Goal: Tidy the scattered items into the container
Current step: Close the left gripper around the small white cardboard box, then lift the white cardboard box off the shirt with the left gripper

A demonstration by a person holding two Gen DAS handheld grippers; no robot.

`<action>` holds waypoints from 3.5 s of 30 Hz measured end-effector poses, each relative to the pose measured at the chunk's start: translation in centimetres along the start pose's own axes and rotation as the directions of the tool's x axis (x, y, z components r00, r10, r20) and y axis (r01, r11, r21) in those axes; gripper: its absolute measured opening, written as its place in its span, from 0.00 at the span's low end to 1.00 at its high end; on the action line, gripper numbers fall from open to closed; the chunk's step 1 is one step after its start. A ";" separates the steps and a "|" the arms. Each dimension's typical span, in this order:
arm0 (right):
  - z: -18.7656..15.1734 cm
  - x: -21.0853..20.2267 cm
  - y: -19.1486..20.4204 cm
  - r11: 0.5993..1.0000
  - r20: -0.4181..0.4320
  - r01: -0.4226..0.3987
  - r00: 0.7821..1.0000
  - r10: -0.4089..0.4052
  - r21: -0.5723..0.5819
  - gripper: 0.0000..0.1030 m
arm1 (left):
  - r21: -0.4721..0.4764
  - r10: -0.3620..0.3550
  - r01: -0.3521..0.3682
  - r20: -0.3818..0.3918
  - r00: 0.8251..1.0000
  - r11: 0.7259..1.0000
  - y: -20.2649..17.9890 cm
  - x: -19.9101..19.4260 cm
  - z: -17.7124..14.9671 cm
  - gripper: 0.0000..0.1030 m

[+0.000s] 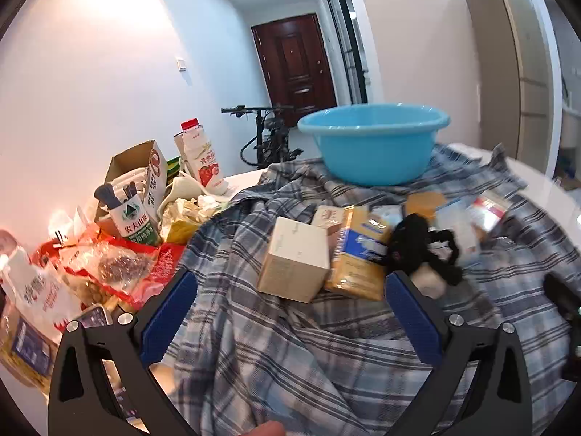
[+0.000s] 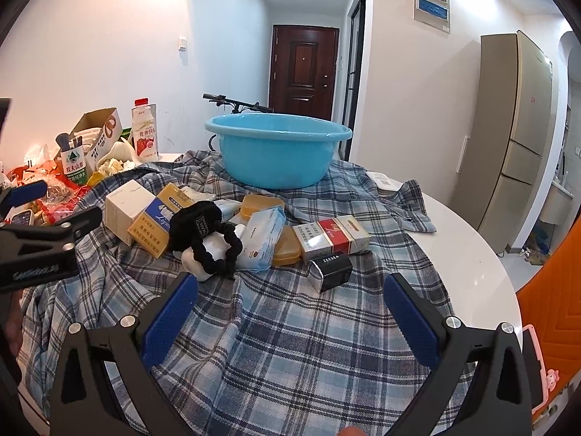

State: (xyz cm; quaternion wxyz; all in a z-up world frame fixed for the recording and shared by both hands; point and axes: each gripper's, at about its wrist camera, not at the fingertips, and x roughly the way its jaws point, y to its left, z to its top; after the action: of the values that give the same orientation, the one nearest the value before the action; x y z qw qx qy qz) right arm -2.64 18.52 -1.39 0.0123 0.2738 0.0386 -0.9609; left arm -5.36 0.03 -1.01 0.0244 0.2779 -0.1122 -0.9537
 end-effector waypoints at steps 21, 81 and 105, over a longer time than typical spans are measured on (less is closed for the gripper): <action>0.3 3.0 -1.0 1.000 -0.058 0.005 0.998 -0.005 0.005 1.00 | 0.196 0.090 -0.058 -0.155 0.984 0.979 -1.2 10.4 1.9 1.00; -0.8 2.5 -0.2 1.000 -0.063 -0.005 0.998 0.006 0.007 1.00 | 0.079 0.023 -0.020 -0.046 0.999 0.997 0.2 6.8 3.1 0.54; -0.2 1.2 0.1 0.997 -0.018 -0.074 0.997 0.074 0.012 1.00 | -0.081 -0.131 0.131 0.009 0.991 0.988 0.0 -1.7 0.4 0.54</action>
State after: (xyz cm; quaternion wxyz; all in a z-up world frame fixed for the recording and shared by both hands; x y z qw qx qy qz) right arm -3.57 18.48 -2.17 0.0460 0.2841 0.0230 -0.9574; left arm -4.19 0.28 0.23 -0.0273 0.2819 -0.0549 -0.9575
